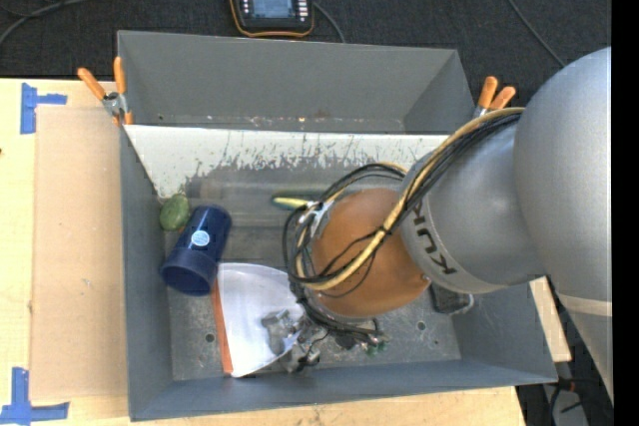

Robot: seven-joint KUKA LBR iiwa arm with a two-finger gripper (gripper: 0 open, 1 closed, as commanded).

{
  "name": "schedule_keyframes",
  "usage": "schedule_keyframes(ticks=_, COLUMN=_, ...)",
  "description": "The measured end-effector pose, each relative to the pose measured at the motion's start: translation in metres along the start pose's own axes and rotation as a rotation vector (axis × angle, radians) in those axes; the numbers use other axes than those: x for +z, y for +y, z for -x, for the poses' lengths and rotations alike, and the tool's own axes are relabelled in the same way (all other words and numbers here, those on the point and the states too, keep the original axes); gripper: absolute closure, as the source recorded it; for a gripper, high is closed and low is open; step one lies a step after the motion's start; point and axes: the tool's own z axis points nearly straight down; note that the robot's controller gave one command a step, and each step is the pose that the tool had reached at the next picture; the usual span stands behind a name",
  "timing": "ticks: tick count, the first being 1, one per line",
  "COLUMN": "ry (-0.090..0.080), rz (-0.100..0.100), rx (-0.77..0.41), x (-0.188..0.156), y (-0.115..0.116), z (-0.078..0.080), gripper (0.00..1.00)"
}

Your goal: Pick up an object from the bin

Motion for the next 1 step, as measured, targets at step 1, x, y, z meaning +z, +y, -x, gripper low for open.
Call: schedule_keyframes(ticks=1, ry=0.013, rz=0.004, rx=0.001, x=-0.0224, y=0.0015, z=-0.0032, gripper=1.0)
